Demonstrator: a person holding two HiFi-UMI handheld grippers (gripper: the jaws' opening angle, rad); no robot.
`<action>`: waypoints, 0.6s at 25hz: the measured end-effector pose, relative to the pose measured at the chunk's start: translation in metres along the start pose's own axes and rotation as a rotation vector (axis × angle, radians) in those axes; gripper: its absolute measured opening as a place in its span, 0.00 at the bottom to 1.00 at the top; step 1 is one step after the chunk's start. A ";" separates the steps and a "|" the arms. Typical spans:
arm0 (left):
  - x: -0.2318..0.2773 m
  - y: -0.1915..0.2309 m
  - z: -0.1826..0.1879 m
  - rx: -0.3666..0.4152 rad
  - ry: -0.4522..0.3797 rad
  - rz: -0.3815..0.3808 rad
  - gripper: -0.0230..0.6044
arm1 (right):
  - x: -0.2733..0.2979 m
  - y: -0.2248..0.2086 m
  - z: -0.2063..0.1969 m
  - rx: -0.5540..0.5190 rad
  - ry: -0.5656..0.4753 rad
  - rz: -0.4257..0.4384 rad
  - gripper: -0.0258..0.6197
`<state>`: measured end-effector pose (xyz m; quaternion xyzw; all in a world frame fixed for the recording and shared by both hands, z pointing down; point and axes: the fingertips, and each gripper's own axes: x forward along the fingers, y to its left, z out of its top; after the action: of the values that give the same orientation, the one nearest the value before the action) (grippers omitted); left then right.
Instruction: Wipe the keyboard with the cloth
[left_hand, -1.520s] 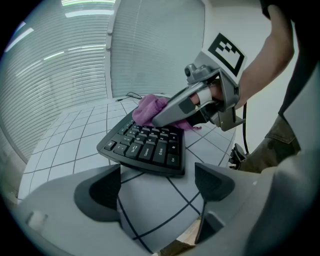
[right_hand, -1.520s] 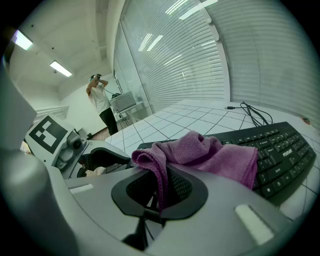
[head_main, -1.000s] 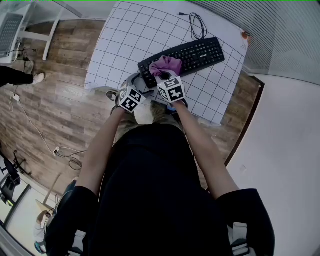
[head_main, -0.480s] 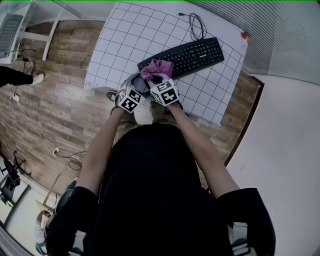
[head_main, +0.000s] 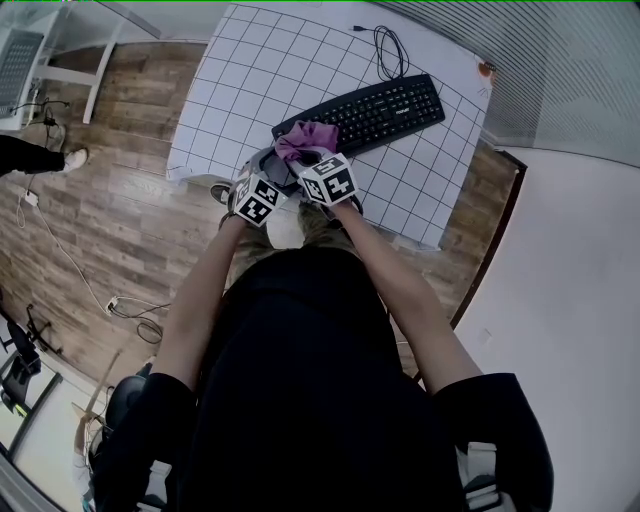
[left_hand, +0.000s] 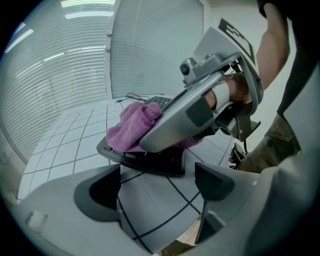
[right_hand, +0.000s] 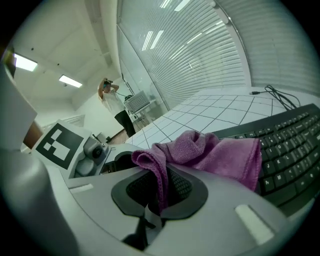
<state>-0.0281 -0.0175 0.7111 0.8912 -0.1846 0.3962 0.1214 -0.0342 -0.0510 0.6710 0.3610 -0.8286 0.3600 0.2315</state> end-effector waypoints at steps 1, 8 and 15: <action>0.000 0.000 0.000 0.000 -0.001 0.000 0.75 | 0.000 0.000 0.000 0.010 0.001 0.010 0.11; 0.000 0.000 0.000 0.000 -0.003 0.000 0.75 | -0.009 0.042 0.009 0.242 -0.023 0.426 0.10; -0.005 -0.002 0.000 0.032 0.035 -0.021 0.74 | -0.058 0.054 0.051 0.199 -0.203 0.534 0.10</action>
<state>-0.0305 -0.0143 0.7076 0.8878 -0.1666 0.4134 0.1143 -0.0447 -0.0389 0.5785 0.1855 -0.8737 0.4496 0.0079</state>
